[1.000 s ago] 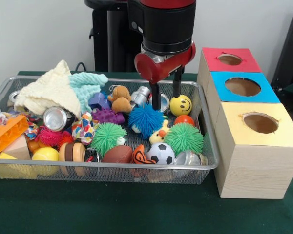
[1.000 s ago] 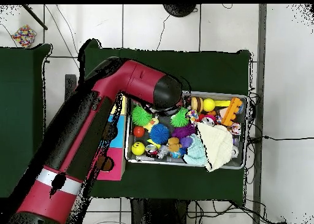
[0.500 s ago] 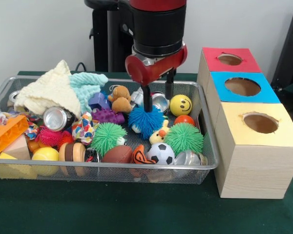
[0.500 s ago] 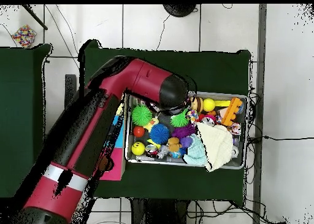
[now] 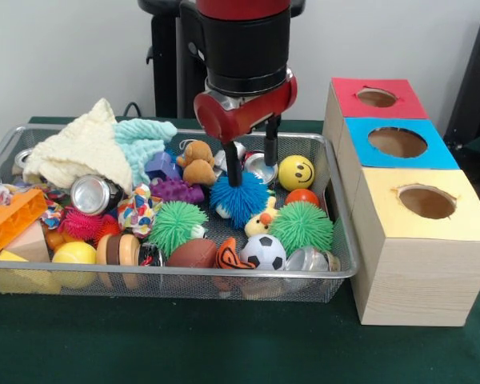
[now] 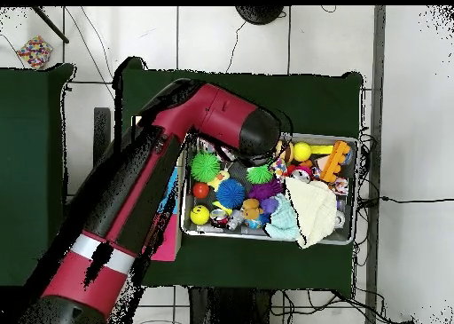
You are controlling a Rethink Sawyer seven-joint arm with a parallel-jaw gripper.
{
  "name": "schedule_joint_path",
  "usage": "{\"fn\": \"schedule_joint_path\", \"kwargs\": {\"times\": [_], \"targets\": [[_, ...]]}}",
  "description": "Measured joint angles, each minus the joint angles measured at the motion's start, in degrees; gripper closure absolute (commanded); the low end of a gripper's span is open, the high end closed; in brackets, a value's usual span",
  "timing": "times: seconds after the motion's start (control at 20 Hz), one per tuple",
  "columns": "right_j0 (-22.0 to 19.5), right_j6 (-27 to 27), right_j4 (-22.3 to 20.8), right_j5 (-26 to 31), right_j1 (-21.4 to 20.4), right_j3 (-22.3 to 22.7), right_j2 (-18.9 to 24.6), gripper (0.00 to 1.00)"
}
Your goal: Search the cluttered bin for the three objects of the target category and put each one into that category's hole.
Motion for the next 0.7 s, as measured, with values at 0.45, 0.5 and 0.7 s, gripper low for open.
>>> {"fn": "schedule_joint_path", "kwargs": {"times": [0.45,0.5,0.7], "targets": [[-0.5,0.0,3.4,0.0,0.0,-1.8,0.0,0.0],[-0.6,0.0,3.7,0.0,0.0,-2.3,0.0,0.0],[-0.5,0.0,4.6,0.0,0.0,-3.3,0.0,0.0]]}}
